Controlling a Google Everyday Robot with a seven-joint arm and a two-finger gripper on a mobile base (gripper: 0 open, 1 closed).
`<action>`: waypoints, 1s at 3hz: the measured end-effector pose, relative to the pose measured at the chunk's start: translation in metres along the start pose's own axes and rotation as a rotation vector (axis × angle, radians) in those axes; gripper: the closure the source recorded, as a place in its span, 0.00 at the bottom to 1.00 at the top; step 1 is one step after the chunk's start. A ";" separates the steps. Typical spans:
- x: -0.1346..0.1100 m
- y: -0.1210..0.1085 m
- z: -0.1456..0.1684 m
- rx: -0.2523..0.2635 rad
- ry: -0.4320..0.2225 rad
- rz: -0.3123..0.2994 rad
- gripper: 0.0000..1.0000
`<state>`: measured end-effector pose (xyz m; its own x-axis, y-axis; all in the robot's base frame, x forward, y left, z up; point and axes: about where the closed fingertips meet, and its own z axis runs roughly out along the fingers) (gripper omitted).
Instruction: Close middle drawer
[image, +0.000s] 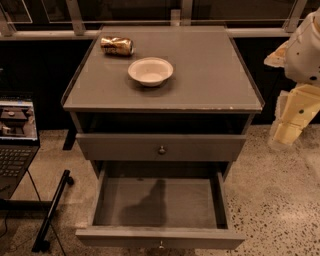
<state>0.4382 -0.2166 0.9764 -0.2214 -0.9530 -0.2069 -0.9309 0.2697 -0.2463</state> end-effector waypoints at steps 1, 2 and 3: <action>0.000 0.000 0.000 0.000 0.000 0.000 0.00; 0.002 0.002 0.001 0.012 -0.003 0.012 0.00; 0.014 0.019 0.020 0.024 -0.051 0.114 0.00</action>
Offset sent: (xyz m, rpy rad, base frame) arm -0.0056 -0.0044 -0.0120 0.0123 -0.0088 -0.0378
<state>0.4230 -0.2218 0.9501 -0.3097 -0.9079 -0.2825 -0.8933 0.3796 -0.2408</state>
